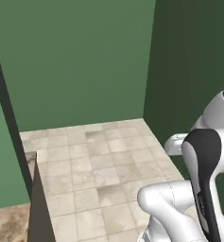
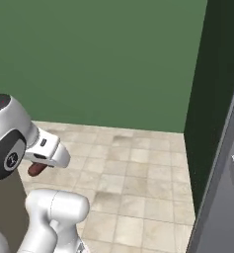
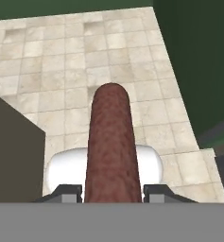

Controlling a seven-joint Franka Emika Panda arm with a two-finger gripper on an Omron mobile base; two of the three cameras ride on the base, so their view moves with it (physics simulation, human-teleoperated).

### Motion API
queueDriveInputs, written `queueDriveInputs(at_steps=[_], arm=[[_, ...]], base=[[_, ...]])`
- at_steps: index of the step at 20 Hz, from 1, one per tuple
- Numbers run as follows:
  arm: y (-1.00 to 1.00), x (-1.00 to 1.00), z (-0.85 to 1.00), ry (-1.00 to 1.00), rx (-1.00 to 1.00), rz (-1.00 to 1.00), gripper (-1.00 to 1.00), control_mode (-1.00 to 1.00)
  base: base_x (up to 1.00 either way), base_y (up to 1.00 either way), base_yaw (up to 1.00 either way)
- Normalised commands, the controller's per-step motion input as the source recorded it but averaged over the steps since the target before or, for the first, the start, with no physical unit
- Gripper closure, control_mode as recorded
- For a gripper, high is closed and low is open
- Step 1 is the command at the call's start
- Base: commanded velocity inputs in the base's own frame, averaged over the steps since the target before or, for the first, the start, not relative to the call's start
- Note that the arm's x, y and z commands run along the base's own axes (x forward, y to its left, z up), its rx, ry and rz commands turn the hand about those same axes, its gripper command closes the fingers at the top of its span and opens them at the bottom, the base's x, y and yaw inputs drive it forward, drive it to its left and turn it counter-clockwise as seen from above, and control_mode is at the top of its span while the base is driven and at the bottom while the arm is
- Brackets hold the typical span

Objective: Move the hot dog bun to the plate on the dining table and place the condiment next to that plate. Then navigate to the fridge and take the sausage and place it on the plate as well.

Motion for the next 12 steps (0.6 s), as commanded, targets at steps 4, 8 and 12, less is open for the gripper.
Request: queueDriveInputs(at_steps=[4,8,12], arm=[[0.00,0.00,0.00,0.00,0.00,0.00,1.00,1.00],[0.00,0.00,0.00,0.00,0.00,0.00,1.00,1.00],[0.00,0.00,0.00,0.00,0.00,0.00,1.00,1.00]], base=[[1.00,0.58,0.00],[1.00,0.50,-0.01],[1.00,0.11,0.00]])
